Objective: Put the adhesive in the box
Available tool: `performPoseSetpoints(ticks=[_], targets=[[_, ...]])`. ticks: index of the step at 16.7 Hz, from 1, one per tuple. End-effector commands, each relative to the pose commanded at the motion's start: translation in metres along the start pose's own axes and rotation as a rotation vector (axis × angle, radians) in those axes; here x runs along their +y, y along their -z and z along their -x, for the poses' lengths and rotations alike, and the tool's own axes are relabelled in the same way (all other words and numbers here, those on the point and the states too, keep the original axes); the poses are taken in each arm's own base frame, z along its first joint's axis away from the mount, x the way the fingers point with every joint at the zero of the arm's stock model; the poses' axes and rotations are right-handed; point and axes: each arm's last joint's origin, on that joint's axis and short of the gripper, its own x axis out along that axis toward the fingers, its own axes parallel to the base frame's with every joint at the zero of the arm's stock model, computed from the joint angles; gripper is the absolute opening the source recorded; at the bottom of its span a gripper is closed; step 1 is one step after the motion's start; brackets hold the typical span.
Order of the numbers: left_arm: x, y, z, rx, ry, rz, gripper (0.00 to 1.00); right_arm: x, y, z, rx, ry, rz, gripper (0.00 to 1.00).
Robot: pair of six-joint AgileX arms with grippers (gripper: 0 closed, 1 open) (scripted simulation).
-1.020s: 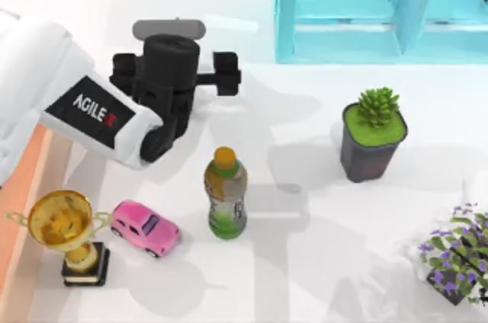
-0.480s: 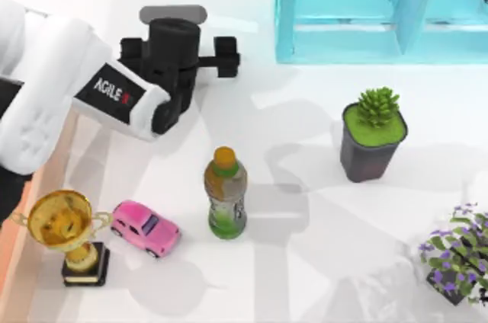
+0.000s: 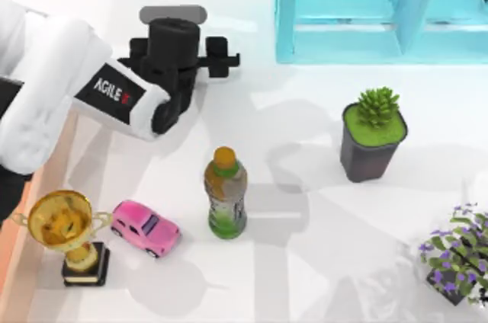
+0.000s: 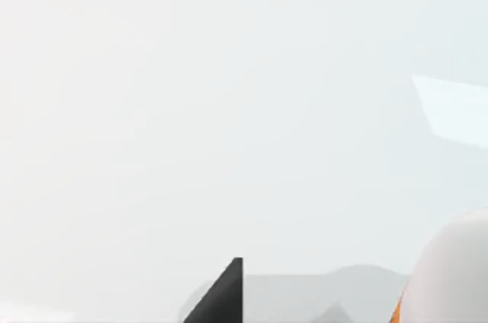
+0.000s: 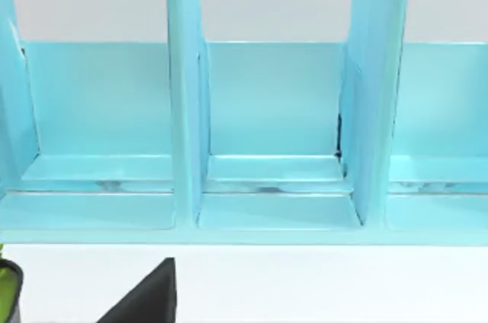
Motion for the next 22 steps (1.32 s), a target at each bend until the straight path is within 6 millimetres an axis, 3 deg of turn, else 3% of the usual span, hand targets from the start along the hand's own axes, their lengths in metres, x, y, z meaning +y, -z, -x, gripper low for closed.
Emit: performPoseSetpoints(ticks=[7, 17, 19, 22], targets=[[0.0, 0.0, 0.0, 0.0, 0.0, 0.0, 0.02, 0.0, 0.0, 0.0, 0.0, 0.0, 0.0, 1.0], [-0.001, -0.001, 0.001, -0.001, 0.002, -0.003, 0.0, 0.0, 0.0, 0.0, 0.0, 0.0, 0.0, 1.0], [-0.001, -0.013, 0.005, -0.001, -0.003, -0.006, 0.0, 0.0, 0.0, 0.0, 0.0, 0.0, 0.0, 1.0], [-0.002, -0.048, 0.018, 0.001, -0.003, -0.006, 0.0, 0.0, 0.0, 0.0, 0.0, 0.0, 0.0, 1.0]])
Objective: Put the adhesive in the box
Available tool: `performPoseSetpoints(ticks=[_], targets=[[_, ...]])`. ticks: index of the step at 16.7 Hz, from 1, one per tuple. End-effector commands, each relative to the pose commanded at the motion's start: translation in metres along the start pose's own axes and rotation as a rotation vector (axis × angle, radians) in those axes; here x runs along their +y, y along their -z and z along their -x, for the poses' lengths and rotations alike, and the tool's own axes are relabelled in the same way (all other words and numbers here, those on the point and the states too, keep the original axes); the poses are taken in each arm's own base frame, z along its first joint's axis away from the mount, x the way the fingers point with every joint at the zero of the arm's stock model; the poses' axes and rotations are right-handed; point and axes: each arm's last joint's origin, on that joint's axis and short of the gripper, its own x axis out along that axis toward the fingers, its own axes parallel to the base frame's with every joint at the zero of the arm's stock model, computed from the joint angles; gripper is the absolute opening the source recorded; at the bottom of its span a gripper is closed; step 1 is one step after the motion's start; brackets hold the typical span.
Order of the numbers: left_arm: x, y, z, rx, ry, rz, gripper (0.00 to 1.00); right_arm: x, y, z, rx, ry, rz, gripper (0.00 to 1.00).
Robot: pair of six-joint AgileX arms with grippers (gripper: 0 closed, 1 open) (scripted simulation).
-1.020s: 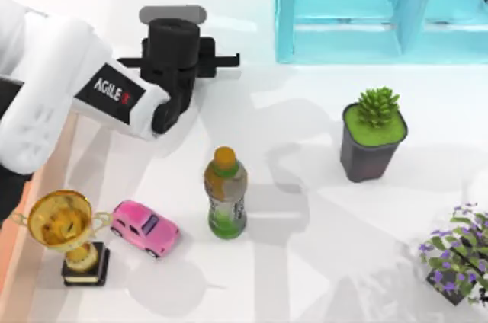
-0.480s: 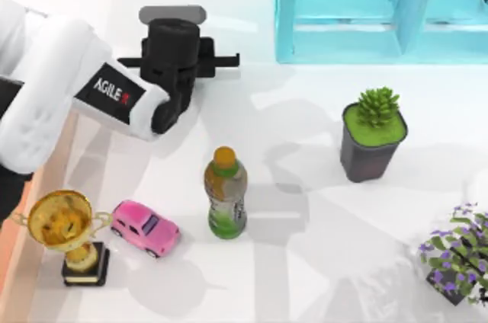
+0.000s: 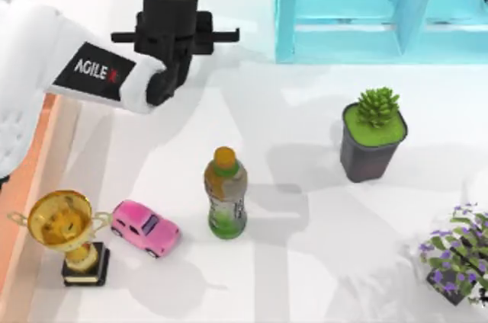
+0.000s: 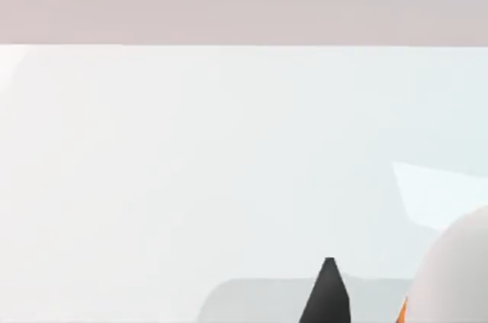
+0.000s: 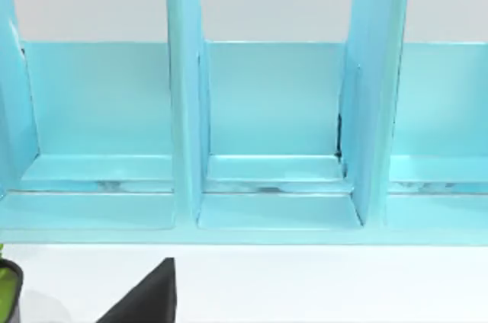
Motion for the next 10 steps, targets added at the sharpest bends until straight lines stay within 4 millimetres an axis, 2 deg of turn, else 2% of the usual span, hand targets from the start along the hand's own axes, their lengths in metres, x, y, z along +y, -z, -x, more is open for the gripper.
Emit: performPoseSetpoints(ticks=[4, 10], targets=[[-0.001, -0.041, 0.02, 0.0, 0.005, 0.003, 0.0, 0.0, 0.0, 0.0, 0.0, 0.0, 0.0, 1.0], [0.002, -0.044, 0.021, 0.004, 0.005, -0.006, 0.0, 0.0, 0.0, 0.0, 0.0, 0.0, 0.0, 1.0]])
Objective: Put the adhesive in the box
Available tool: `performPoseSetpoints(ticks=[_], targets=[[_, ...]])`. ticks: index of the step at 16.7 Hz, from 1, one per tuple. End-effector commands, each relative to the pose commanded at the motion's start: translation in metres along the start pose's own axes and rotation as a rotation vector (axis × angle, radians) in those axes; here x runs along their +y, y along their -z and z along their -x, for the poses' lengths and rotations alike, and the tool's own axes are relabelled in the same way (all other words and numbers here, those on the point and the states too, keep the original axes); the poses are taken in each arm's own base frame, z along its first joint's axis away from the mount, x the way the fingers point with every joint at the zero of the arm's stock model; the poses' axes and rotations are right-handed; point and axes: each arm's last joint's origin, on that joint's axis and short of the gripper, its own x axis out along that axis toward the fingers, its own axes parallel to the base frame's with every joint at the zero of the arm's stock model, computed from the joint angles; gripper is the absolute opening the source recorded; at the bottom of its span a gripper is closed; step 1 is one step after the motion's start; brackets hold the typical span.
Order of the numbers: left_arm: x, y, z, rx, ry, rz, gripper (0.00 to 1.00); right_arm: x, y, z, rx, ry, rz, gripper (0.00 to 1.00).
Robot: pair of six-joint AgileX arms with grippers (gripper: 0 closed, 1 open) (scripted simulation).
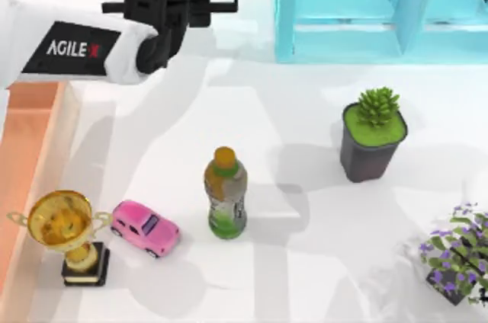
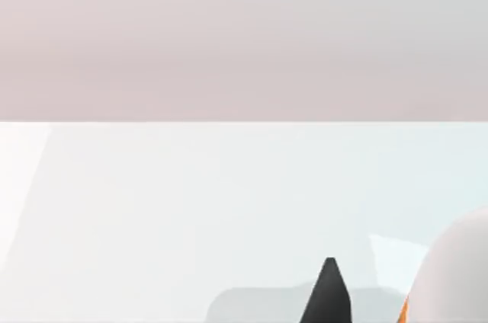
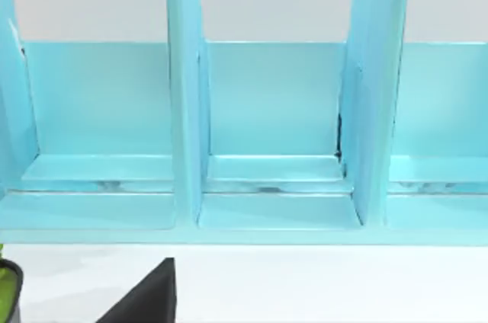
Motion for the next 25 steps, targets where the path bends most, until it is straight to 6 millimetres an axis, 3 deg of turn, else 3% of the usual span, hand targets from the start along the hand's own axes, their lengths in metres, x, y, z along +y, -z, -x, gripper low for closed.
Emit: performPoseSetpoints(ticks=[2, 5, 10, 14, 20, 25], targets=[[0.014, -0.005, -0.001, 0.016, 0.001, -0.039, 0.0, 0.0, 0.0, 0.0, 0.0, 0.0, 0.0, 1.0], [0.052, -0.018, -0.001, 0.058, 0.011, -0.161, 0.0, 0.0, 0.0, 0.0, 0.0, 0.0, 0.0, 1.0], [0.143, -0.042, 0.012, 0.154, 0.075, -0.469, 0.0, 0.0, 0.0, 0.0, 0.0, 0.0, 0.0, 1.0], [0.222, -0.047, 0.039, 0.23, 0.191, -0.729, 0.0, 0.0, 0.0, 0.0, 0.0, 0.0, 0.0, 1.0], [0.321, -0.012, 0.105, 0.274, 0.488, -0.926, 0.0, 0.0, 0.0, 0.0, 0.0, 0.0, 0.0, 1.0], [0.367, 0.037, 0.169, 0.18, 0.693, -0.809, 0.0, 0.0, 0.0, 0.0, 0.0, 0.0, 0.0, 1.0]])
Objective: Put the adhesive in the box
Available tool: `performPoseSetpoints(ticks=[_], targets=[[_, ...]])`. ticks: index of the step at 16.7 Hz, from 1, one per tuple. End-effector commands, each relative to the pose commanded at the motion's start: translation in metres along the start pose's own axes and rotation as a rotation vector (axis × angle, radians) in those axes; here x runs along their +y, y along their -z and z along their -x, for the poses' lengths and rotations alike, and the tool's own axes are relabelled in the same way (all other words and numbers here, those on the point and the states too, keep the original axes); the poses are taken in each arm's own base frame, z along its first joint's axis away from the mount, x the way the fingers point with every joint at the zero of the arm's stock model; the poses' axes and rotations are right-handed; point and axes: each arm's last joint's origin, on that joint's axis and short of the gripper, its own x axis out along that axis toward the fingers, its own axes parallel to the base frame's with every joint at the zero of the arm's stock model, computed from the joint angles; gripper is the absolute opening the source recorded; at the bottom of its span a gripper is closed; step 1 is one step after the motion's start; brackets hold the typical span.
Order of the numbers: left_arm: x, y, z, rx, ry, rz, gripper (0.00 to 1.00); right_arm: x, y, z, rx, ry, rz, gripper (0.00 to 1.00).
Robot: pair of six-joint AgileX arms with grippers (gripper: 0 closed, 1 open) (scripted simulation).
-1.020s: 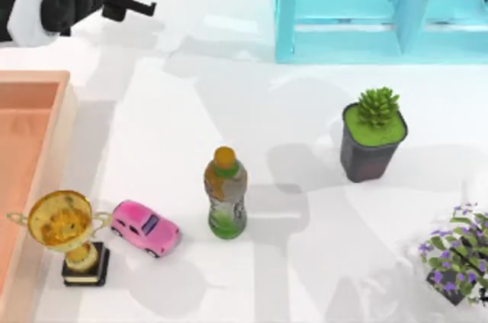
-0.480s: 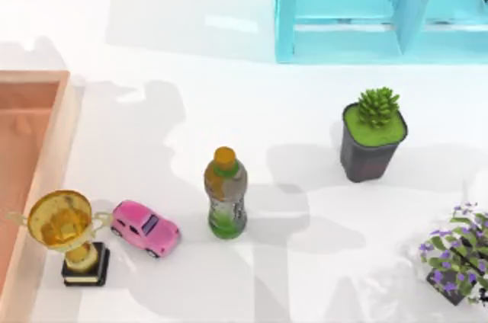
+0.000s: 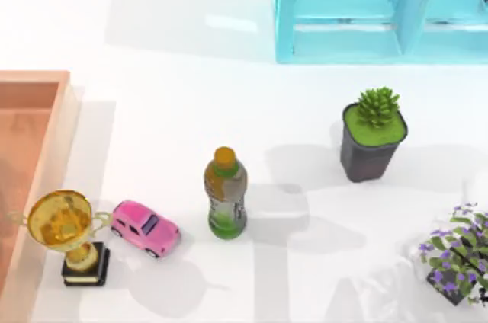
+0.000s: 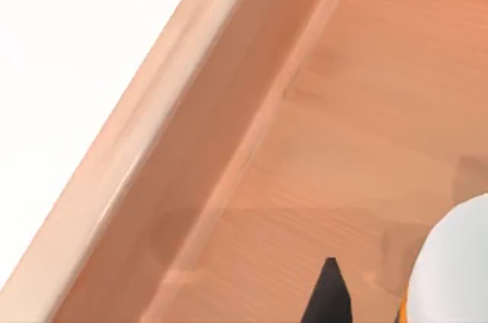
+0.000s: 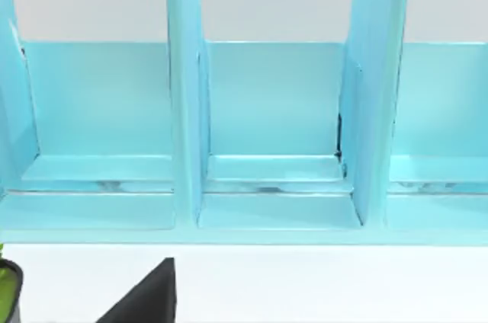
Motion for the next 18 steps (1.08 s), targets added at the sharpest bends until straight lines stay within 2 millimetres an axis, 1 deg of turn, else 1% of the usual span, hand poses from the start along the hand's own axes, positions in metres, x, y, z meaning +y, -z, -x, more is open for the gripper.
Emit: performPoseSetpoints(ticks=[2, 4, 6, 8, 10, 14, 16, 18], targets=[[-0.021, 0.016, 0.016, -0.094, 0.011, 0.075, 0.0, 0.0, 0.0, 0.0, 0.0, 0.0, 0.0, 1.0], [-0.04, 0.028, 0.029, -0.185, 0.003, 0.169, 0.0, 0.0, 0.0, 0.0, 0.0, 0.0, 0.0, 1.0], [-0.056, 0.036, 0.039, -0.261, -0.016, 0.265, 0.0, 0.0, 0.0, 0.0, 0.0, 0.0, 0.0, 1.0], [-0.067, 0.04, 0.046, -0.318, -0.036, 0.345, 0.0, 0.0, 0.0, 0.0, 0.0, 0.0, 0.0, 1.0], [-0.072, 0.042, 0.05, -0.347, -0.048, 0.389, 0.0, 0.0, 0.0, 0.0, 0.0, 0.0, 0.0, 1.0], [-0.073, 0.043, 0.05, -0.35, -0.049, 0.395, 0.0, 0.0, 0.0, 0.0, 0.0, 0.0, 0.0, 1.0], [-0.072, 0.042, 0.048, -0.349, -0.044, 0.39, 0.0, 0.0, 0.0, 0.0, 0.0, 0.0, 0.0, 1.0], [-0.073, 0.04, 0.041, -0.35, -0.031, 0.4, 0.0, 0.0, 0.0, 0.0, 0.0, 0.0, 0.0, 1.0]])
